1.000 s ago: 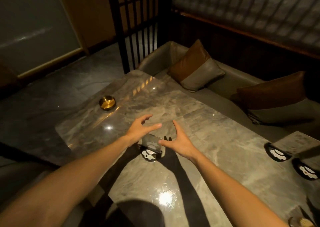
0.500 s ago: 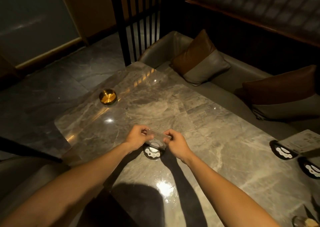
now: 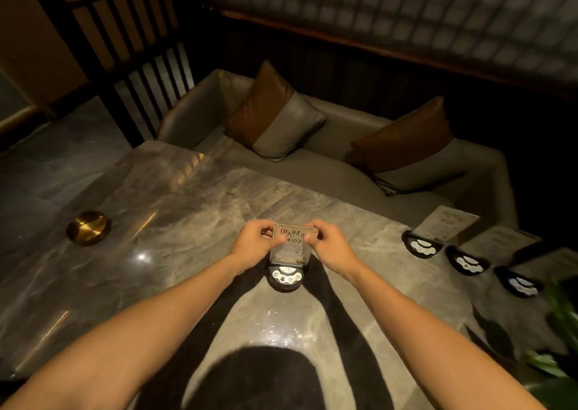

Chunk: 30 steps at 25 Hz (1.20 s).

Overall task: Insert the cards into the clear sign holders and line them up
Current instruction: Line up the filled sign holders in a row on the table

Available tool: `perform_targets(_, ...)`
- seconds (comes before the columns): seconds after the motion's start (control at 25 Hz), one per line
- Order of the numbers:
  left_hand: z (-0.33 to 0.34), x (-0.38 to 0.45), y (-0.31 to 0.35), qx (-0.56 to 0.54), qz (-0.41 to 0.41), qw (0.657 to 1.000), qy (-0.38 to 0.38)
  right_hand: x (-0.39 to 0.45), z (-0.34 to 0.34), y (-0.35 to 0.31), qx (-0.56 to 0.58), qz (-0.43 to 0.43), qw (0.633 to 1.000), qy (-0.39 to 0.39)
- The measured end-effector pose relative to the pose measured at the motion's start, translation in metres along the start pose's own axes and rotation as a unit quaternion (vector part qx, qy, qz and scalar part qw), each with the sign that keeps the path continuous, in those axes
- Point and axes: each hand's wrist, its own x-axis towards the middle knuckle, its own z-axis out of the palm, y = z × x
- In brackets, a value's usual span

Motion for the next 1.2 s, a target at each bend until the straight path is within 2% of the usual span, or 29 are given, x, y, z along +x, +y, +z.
perform_targets(0.28, 0.101, 0.093, 0.078, 0.016, 0.062, 0.997, -0.047, 0.028, -0.137, 0.042, -0.079, 0.018, 0.993, 0.081)
perform_targets(0.48, 0.164, 0.149, 0.105, 0.052, 0.079, 0.993, -0.069, 0.048, -0.194, 0.085, -0.108, 0.056, 0.987, 0.104)
perform_targets(0.72, 0.211, 0.189, 0.119, 0.086, 0.085, 0.989, -0.086, 0.064, -0.229, 0.123, -0.162, 0.055, 0.980, 0.102)
perform_targets(0.96, 0.233, 0.197, 0.108, 0.081, 0.040, 0.992, -0.089, 0.069, -0.234, 0.134, -0.266, 0.063, 0.961, 0.042)
perform_targets(1.2, 0.233, 0.204, 0.128, 0.128, 0.010, 0.984, -0.126, 0.072, -0.240, 0.131, -0.265, 0.055, 0.962, 0.024)
